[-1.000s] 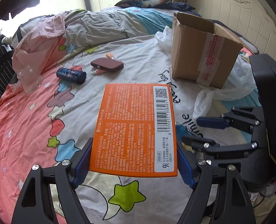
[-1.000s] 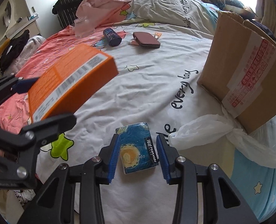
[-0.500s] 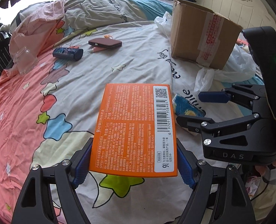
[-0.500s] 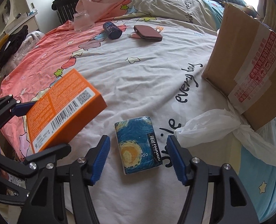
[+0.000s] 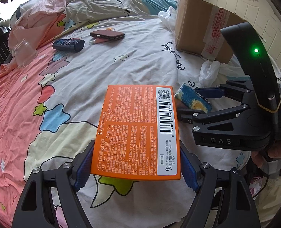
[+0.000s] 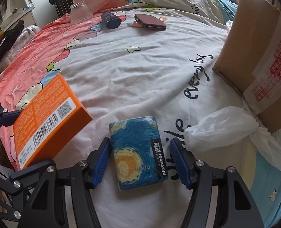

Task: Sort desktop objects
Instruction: 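Carry the orange box and tissue pack over the open cardboard box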

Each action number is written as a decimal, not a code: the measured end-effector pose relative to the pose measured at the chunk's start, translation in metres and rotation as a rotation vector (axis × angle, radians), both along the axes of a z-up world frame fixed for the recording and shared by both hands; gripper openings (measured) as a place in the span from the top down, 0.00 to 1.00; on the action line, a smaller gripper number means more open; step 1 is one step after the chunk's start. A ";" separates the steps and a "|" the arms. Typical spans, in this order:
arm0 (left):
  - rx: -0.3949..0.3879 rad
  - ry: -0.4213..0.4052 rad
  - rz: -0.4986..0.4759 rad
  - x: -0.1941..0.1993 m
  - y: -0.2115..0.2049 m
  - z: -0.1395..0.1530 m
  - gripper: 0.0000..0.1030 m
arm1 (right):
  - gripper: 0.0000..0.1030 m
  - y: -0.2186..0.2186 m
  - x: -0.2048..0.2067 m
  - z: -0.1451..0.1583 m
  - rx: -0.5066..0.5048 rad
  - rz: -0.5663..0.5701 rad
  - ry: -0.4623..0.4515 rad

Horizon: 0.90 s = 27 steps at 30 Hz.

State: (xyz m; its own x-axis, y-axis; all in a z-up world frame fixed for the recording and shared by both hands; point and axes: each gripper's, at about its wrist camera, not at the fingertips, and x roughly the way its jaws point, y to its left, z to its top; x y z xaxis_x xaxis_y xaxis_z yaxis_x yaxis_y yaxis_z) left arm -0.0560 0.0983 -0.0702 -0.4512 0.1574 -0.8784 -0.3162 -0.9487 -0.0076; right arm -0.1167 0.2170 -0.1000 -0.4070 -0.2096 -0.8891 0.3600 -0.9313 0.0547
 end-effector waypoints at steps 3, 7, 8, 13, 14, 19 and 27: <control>0.004 -0.009 0.004 -0.001 -0.002 -0.004 0.21 | 0.42 -0.003 0.001 -0.001 0.016 0.002 0.012; 0.008 -0.012 -0.002 0.000 -0.002 -0.006 0.21 | 0.55 -0.008 0.005 0.000 0.040 0.018 0.033; 0.009 -0.012 -0.004 0.000 -0.002 -0.006 0.21 | 0.56 -0.008 0.006 0.001 0.042 0.020 0.033; 0.009 -0.008 -0.007 0.001 -0.002 -0.005 0.21 | 0.57 -0.008 0.012 0.015 0.021 0.036 0.054; 0.008 -0.005 -0.006 0.001 -0.003 -0.004 0.21 | 0.57 -0.008 0.013 0.020 0.017 0.037 0.063; 0.009 0.009 -0.006 0.002 -0.004 0.003 0.21 | 0.57 -0.005 0.016 0.038 0.011 0.035 0.099; -0.011 0.034 -0.026 0.000 0.007 0.019 0.21 | 0.57 0.004 0.018 0.072 0.015 0.016 0.168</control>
State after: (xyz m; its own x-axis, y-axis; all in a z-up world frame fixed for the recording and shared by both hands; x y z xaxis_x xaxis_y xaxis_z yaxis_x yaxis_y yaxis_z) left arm -0.0563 0.1055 -0.0514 -0.4766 0.1597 -0.8645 -0.3410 -0.9400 0.0144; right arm -0.0982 0.2211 -0.0284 -0.5467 -0.2042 -0.8120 0.3780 -0.9256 -0.0218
